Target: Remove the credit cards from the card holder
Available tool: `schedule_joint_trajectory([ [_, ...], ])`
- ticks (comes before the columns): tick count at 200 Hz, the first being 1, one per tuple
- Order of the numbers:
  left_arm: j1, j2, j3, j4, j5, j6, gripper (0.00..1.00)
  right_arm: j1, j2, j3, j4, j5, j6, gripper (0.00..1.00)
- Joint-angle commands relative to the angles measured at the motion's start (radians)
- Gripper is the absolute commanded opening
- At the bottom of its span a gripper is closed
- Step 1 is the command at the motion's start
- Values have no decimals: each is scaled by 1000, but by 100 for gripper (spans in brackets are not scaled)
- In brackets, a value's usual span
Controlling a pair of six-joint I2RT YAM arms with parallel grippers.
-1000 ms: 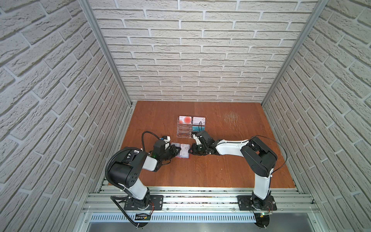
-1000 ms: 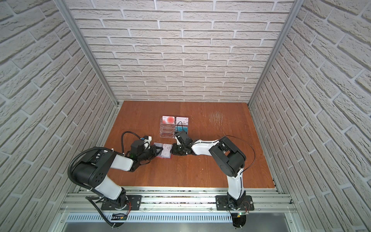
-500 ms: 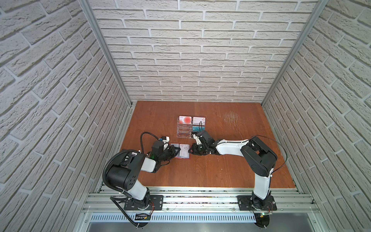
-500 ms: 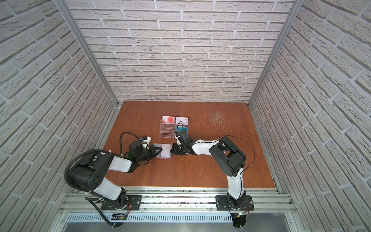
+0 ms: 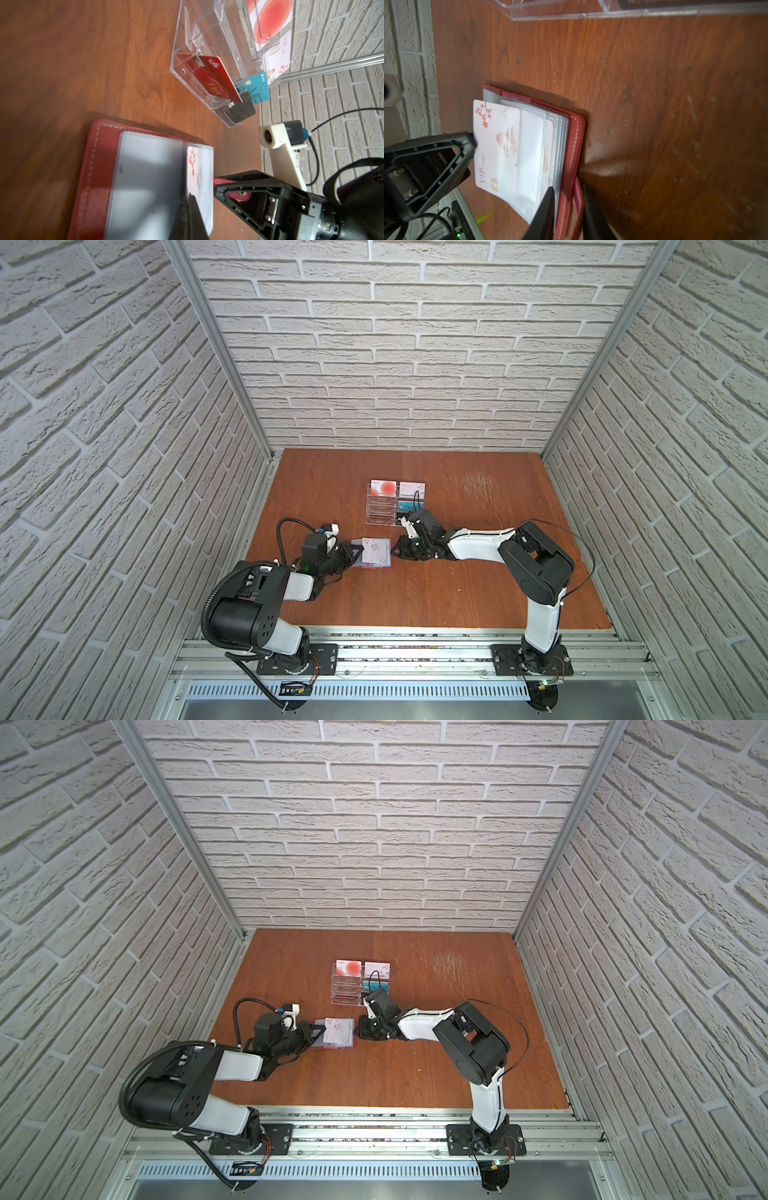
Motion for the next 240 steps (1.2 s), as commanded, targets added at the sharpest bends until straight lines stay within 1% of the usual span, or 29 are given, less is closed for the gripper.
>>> schedule_joint_trajectory([
  [1,30,-65,-12,24,16,-10,0,-10,-4,-25,-32,24,-26,25],
  [11,35,-114,0,-22,8,-1,0,-9,-13,-24,-43,27,-33,25],
  [23,30,-194,27,-122,-13,28,0,-10,-26,-24,-46,28,-45,26],
  [37,22,-285,76,-267,-43,76,0,-10,-38,-20,-52,31,-56,32],
  [54,16,-366,119,-367,-77,92,0,-10,-67,-22,-59,35,-69,36],
  [64,11,-386,144,-410,-85,97,0,-10,-89,-26,-64,41,-74,40],
  [74,5,-392,168,-440,-89,106,0,-10,-115,-30,-73,50,-76,47],
  [84,-2,-389,188,-466,-93,117,0,-9,-142,-32,-92,63,-85,49],
  [97,-3,-382,198,-479,-95,109,0,-9,-177,-27,-133,89,-104,55],
  [109,-5,-372,207,-497,-102,100,0,-11,-207,-25,-174,112,-127,64],
  [115,-5,-367,217,-532,-117,97,0,-11,-222,-25,-190,121,-136,75],
  [128,-3,-353,238,-629,-155,95,0,-10,-251,-22,-210,130,-150,86],
  [130,-1,-352,239,-639,-157,96,0,-9,-258,-22,-212,130,-153,90],
  [132,0,-347,240,-646,-157,95,4,-8,-261,-20,-213,131,-154,92],
  [134,2,-343,241,-651,-157,93,11,-6,-266,-20,-215,131,-156,94],
  [137,4,-340,240,-655,-153,90,20,-3,-271,-17,-217,131,-158,94],
  [141,6,-334,236,-653,-146,84,26,3,-276,-12,-218,130,-164,94],
  [164,19,-324,194,-615,-127,31,40,56,-253,55,-224,125,-192,95],
  [182,29,-303,162,-548,-99,-34,44,92,-201,109,-195,120,-177,95],
  [198,43,-258,147,-472,-57,-110,50,115,-155,134,-131,97,-139,95],
  [206,45,-240,141,-446,-47,-146,51,124,-131,145,-104,82,-124,94],
  [227,47,-213,137,-419,-49,-218,51,153,-55,193,-69,54,-94,86],
  [240,51,-196,132,-397,-43,-257,52,166,-16,208,-47,40,-73,77],
])
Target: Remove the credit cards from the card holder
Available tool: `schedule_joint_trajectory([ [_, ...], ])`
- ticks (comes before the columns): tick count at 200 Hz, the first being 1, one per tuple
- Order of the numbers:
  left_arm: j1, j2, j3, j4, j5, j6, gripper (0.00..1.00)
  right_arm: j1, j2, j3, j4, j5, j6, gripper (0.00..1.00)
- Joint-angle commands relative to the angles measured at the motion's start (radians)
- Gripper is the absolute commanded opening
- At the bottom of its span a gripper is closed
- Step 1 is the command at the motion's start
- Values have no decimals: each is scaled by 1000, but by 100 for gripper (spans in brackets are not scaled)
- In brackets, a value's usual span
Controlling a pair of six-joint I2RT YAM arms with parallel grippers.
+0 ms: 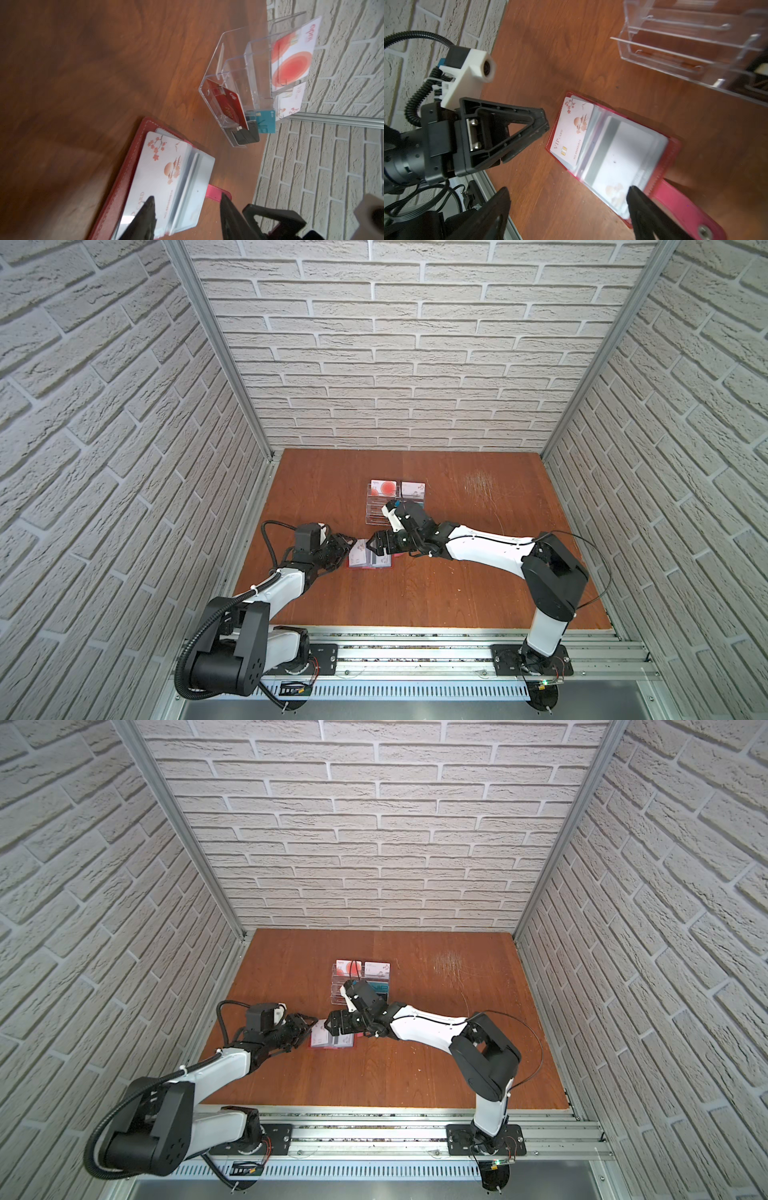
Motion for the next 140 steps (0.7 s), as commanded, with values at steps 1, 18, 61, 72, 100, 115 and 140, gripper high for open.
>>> schedule_joint_trajectory([
  [1,9,19,-13,111,26,-109,52,23,61,29,76,-38,48,76],
  [18,23,38,-26,132,23,-150,53,29,99,23,119,-51,78,71],
  [61,36,100,-46,172,14,-181,55,29,170,21,171,-74,110,63],
  [72,36,111,-48,176,14,-182,56,29,181,28,170,-75,112,62],
  [100,37,139,-57,194,16,-184,56,28,212,39,183,-86,127,59],
  [115,43,154,-68,205,11,-185,56,26,225,38,193,-86,141,58],
  [140,45,184,-80,236,17,-185,56,22,244,43,198,-91,151,55],
])
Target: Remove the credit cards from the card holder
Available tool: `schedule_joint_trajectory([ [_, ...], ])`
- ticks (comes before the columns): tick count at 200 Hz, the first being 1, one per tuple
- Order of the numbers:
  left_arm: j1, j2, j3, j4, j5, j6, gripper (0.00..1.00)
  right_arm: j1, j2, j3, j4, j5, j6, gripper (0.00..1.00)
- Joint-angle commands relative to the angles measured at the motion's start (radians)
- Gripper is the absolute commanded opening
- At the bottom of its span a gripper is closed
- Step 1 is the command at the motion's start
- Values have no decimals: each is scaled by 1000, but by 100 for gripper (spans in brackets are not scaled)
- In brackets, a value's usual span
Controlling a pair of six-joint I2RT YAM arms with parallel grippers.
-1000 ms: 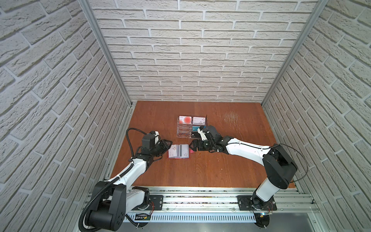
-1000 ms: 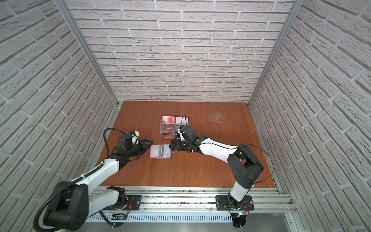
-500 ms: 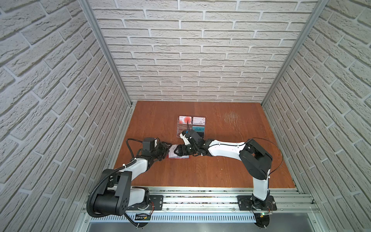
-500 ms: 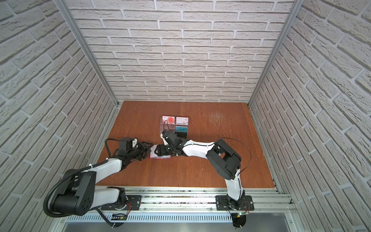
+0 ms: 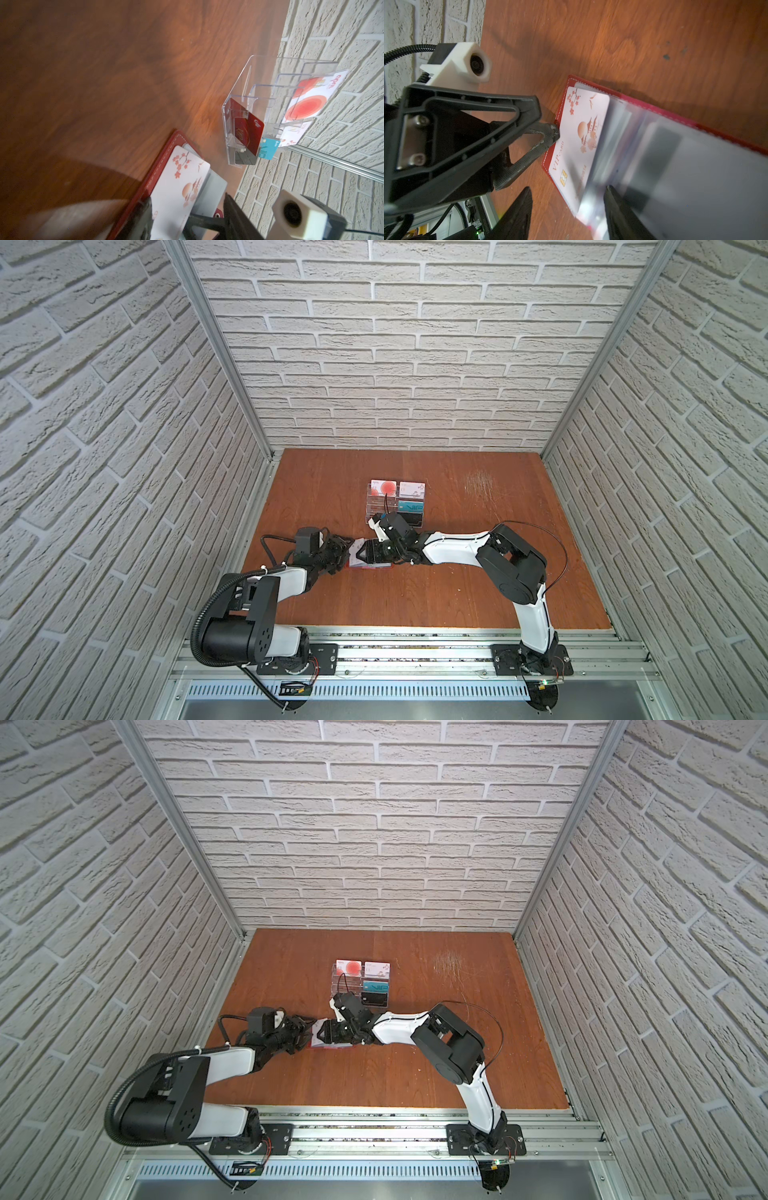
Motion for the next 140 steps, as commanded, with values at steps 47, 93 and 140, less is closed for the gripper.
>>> schedule_joint_trajectory([
  [47,7,97,-64,111,4,-17,56,-10,74,13,92,-42,67,48],
  [93,7,138,-74,154,14,-18,56,-14,84,19,122,-53,84,33],
  [140,9,145,-72,253,79,-41,59,-31,29,-57,219,-62,101,13],
])
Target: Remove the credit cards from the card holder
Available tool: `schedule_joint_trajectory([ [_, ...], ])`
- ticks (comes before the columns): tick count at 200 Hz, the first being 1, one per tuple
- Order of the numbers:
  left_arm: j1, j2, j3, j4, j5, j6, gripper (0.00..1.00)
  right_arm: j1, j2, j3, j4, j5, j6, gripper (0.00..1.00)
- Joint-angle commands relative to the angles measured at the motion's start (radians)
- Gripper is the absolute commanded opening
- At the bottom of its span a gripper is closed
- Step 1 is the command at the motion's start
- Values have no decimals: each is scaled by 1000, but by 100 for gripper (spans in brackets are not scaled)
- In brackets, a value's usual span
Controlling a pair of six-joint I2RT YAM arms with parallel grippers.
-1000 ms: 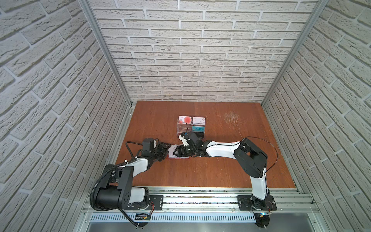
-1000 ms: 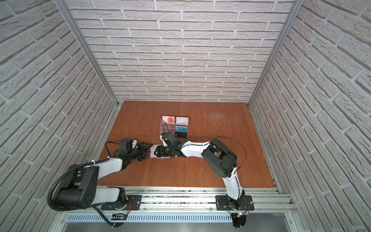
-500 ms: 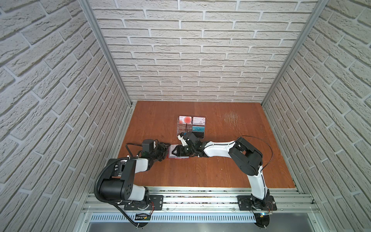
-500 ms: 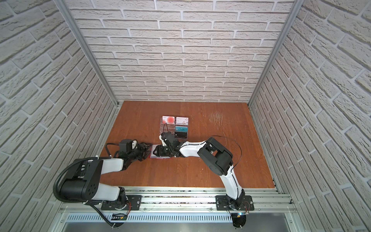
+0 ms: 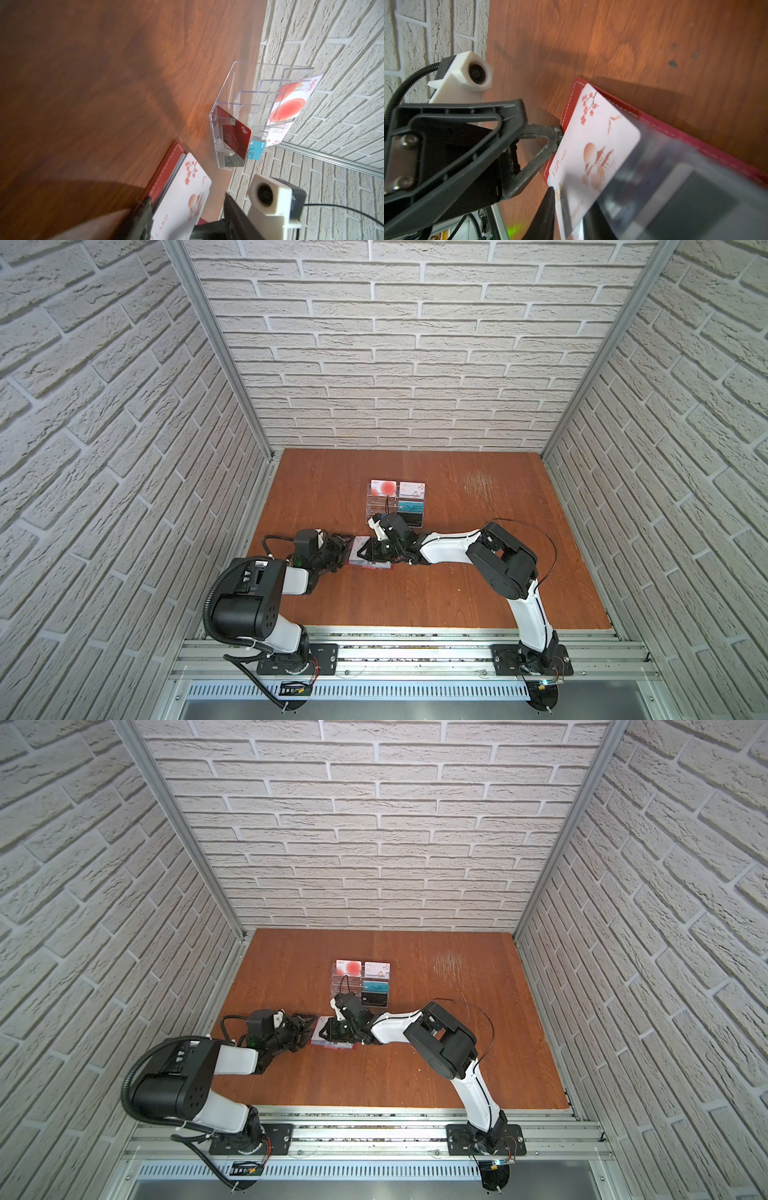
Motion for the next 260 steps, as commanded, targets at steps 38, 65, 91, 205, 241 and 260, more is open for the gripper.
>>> schedule_joint_trajectory([
  [38,-6,-97,16,-101,67,-34,77,-27,-143,-154,178,1,-29,6],
  [65,-20,-228,78,-297,36,1,97,-39,-208,-220,273,-3,-35,6],
  [91,-26,-270,129,-308,51,-48,98,-46,-255,-280,374,0,-33,6],
  [205,-91,-78,238,-118,132,-105,90,-64,-241,-298,468,-53,-21,6],
  [241,-89,-16,226,35,180,-119,80,-75,-224,-300,505,-81,2,6],
  [260,-85,-2,209,94,197,-124,75,-79,-213,-296,507,-88,6,6],
])
